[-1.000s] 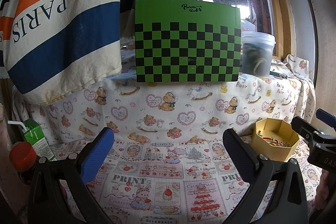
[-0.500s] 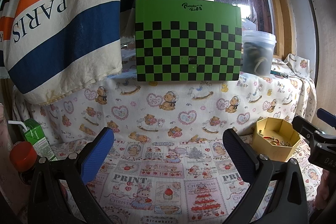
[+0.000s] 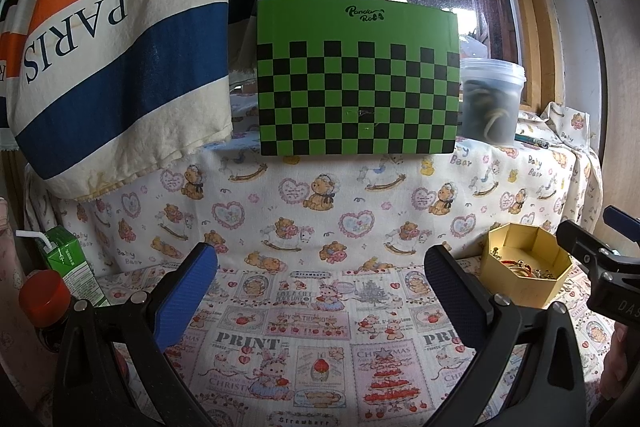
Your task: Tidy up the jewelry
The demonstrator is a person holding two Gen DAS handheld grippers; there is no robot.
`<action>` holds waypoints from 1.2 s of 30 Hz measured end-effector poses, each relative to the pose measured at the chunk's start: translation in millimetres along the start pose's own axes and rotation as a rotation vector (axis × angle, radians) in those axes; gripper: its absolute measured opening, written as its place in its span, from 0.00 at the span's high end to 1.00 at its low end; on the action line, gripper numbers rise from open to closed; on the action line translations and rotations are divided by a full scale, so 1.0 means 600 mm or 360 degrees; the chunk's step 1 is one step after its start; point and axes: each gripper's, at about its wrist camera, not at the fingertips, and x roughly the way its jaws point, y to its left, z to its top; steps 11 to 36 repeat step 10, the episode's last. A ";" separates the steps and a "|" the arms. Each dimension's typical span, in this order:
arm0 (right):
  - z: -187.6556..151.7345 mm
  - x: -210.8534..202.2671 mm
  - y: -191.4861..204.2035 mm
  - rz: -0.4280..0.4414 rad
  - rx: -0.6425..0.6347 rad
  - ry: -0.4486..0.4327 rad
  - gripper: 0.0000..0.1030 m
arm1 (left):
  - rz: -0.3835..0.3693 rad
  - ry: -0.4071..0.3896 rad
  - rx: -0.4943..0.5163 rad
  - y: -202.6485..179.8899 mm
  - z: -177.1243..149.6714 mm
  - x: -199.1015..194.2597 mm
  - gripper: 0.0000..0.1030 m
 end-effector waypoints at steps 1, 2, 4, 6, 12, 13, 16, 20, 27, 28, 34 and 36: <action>0.000 0.000 0.000 0.0000 0.0000 0.0000 0.00 | 0.0000 0.0000 0.0000 0.000 0.000 0.000 0.00; 0.000 0.000 0.000 0.0000 0.0000 0.0000 0.00 | 0.0000 0.0000 0.0000 0.000 0.000 0.000 0.00; 0.000 0.000 0.000 0.0001 0.0000 0.0002 0.00 | 0.0000 0.0001 0.0001 0.000 0.000 0.000 0.00; -0.001 0.002 -0.001 -0.0003 0.0004 0.0009 0.00 | -0.0001 0.0000 0.0001 0.000 0.000 0.000 0.00; -0.002 0.003 -0.001 -0.0001 0.0000 0.0012 0.00 | 0.0012 0.0013 -0.0005 0.000 0.000 0.002 0.00; -0.002 0.003 -0.001 -0.0001 0.0000 0.0012 0.00 | 0.0012 0.0013 -0.0005 0.000 0.000 0.002 0.00; -0.002 0.003 -0.001 -0.0001 0.0000 0.0012 0.00 | 0.0012 0.0013 -0.0005 0.000 0.000 0.002 0.00; -0.002 0.003 -0.001 -0.0001 0.0000 0.0012 0.00 | 0.0012 0.0013 -0.0005 0.000 0.000 0.002 0.00; -0.002 0.003 -0.001 -0.0001 0.0000 0.0012 0.00 | 0.0012 0.0013 -0.0005 0.000 0.000 0.002 0.00; -0.002 0.003 -0.001 -0.0001 0.0000 0.0012 0.00 | 0.0012 0.0013 -0.0005 0.000 0.000 0.002 0.00; -0.002 0.003 -0.001 -0.0001 0.0000 0.0012 0.00 | 0.0012 0.0013 -0.0005 0.000 0.000 0.002 0.00; -0.002 0.003 -0.001 -0.0001 0.0000 0.0012 0.00 | 0.0012 0.0013 -0.0005 0.000 0.000 0.002 0.00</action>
